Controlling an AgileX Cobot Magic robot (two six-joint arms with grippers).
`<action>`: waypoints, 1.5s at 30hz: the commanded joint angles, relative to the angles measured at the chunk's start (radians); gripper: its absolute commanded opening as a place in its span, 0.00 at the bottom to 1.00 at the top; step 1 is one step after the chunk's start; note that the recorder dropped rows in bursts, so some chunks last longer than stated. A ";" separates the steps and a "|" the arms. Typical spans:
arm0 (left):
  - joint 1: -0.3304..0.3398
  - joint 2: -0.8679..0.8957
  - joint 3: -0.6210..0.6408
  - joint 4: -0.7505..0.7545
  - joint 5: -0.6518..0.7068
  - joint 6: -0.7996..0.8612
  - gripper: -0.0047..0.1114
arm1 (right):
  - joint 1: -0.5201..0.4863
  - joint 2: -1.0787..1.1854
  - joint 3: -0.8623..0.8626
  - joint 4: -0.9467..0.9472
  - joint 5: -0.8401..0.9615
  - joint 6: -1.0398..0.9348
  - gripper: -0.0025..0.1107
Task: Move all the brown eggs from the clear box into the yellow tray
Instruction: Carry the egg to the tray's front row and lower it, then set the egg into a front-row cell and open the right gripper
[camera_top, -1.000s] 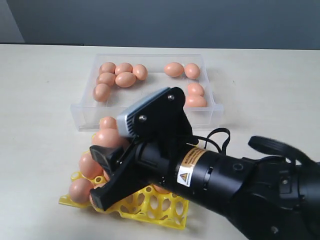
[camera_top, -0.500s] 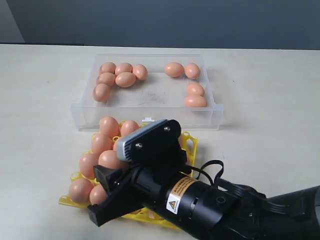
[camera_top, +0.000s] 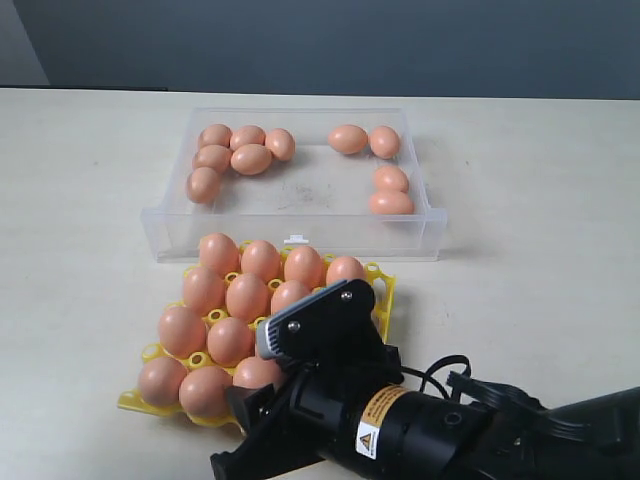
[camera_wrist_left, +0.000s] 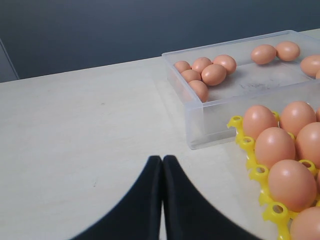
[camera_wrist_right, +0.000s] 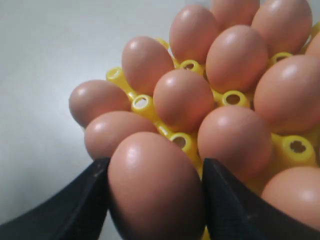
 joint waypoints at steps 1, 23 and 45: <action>-0.008 -0.005 0.004 0.000 -0.009 0.000 0.04 | 0.004 0.000 0.002 -0.011 -0.003 0.001 0.02; -0.008 -0.005 0.004 0.000 -0.009 0.000 0.04 | 0.004 0.000 0.000 0.037 0.054 0.070 0.37; -0.008 -0.005 0.004 0.000 -0.009 0.000 0.04 | 0.002 0.062 -0.073 0.052 0.067 0.070 0.42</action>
